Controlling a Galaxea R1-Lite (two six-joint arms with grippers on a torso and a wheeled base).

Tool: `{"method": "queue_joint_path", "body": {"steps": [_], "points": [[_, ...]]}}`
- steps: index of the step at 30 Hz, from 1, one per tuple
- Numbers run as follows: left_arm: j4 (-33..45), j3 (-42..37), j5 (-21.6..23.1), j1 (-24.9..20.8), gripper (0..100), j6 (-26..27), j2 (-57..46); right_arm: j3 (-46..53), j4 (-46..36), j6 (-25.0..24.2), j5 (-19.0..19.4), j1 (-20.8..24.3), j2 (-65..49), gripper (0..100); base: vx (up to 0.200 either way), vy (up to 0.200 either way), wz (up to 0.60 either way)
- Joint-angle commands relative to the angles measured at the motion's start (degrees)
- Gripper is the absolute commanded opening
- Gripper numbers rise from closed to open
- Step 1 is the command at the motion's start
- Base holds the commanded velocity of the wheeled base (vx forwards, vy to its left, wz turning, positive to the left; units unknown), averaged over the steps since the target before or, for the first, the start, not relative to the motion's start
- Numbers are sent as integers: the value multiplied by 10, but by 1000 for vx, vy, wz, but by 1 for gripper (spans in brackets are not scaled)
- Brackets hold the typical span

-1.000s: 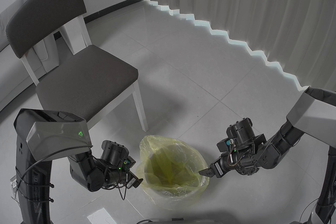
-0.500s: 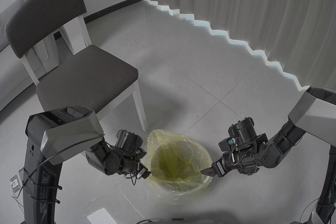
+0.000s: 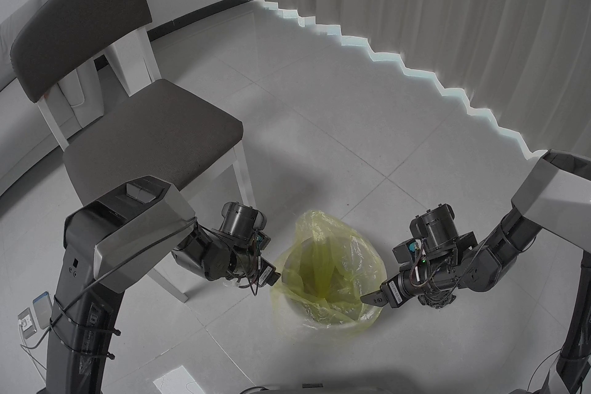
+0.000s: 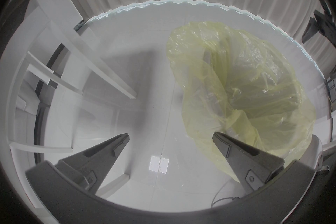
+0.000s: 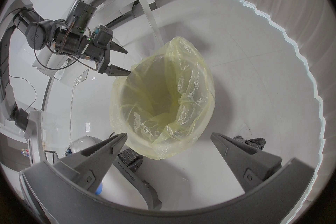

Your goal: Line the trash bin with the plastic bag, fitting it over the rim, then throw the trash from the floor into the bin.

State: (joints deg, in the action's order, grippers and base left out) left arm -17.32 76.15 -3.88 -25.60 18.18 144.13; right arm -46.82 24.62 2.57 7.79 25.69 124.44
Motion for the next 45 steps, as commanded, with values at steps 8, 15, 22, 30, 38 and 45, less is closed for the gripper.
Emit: {"method": "queue_joint_path", "body": {"steps": [8,15,22,30,38,45], "points": [[-101,-159,4,-2,100,-45,-104,-89,-5,8,-10,37,63,100,0,0,0],[-141,-221,5,-2,100,-67,-139,-187,-24,23,-37,65,134,100,0,0,0],[-203,-281,11,-2,100,-67,-154,-261,-64,110,-62,63,185,100,0,0,0],[-240,-319,12,-3,100,-67,-167,-302,-92,167,-82,88,213,100,0,0,0],[-240,-320,19,-4,100,-68,-165,-299,-96,162,-81,152,211,100,0,0,0],[-240,-313,19,-23,100,-68,-144,-288,-95,161,-84,180,203,100,0,0,0]]}}
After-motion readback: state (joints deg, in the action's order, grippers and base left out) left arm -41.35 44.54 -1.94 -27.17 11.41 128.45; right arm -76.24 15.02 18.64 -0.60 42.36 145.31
